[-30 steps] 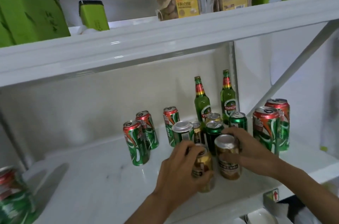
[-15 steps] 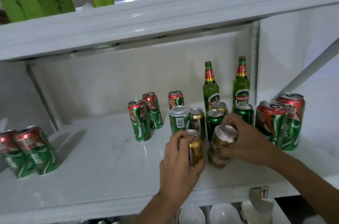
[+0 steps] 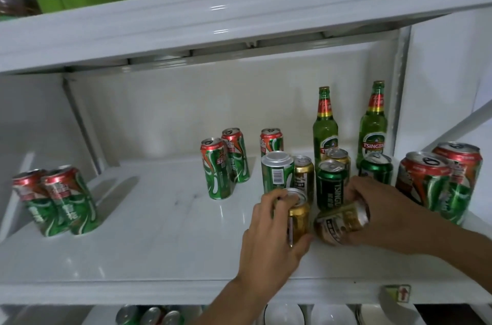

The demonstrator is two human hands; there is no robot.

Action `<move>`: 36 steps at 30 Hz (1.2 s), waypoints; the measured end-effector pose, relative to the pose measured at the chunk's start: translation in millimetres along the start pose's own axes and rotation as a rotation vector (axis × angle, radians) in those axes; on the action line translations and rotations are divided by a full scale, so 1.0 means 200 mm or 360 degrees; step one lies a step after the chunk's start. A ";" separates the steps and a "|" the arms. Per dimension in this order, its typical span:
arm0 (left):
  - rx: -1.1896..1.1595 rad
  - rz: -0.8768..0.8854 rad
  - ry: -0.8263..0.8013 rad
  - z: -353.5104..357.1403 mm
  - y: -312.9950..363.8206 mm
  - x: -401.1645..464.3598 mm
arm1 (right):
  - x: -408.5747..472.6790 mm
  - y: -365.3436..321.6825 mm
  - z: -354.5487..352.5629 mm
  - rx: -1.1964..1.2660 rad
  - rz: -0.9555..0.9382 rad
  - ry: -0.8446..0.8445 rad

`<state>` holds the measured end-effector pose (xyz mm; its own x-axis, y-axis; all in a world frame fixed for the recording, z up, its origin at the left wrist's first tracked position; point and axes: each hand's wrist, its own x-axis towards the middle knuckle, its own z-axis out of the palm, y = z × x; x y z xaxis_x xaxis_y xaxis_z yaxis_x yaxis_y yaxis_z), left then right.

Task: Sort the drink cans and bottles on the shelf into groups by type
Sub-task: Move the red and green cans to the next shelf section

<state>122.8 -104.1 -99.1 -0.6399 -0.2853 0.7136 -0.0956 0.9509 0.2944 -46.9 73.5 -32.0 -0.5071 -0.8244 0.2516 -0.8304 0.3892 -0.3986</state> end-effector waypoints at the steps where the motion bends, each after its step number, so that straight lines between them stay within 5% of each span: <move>1: -0.0006 0.0007 0.0004 0.00 0.00 0.00 | 0.00 0.00 -0.01 -0.0042 -0.0003 -0.0086; 6: -0.0028 0.0034 0.0006 -0.01 0.00 0.01 | 0.02 -0.02 0.00 -0.0057 0.0083 -0.0537; 13: -0.0047 0.0014 0.0033 0.01 0.00 0.01 | 0.01 0.01 0.07 -0.0136 0.0142 -0.0536; 25: -0.0131 -0.0032 0.0112 0.09 0.10 0.04 | -0.09 0.12 0.26 0.0956 0.0295 0.0565; 36: -0.0246 -0.0077 0.0094 0.23 0.21 0.03 | -0.17 0.09 0.40 0.1007 0.0277 0.0734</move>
<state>81.1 -60.5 -111.9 -0.5909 -0.3409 0.7312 -0.0039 0.9075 0.4200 -25.8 74.6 -118.2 -0.7763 -0.4665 0.4240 -0.5126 0.0757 -0.8553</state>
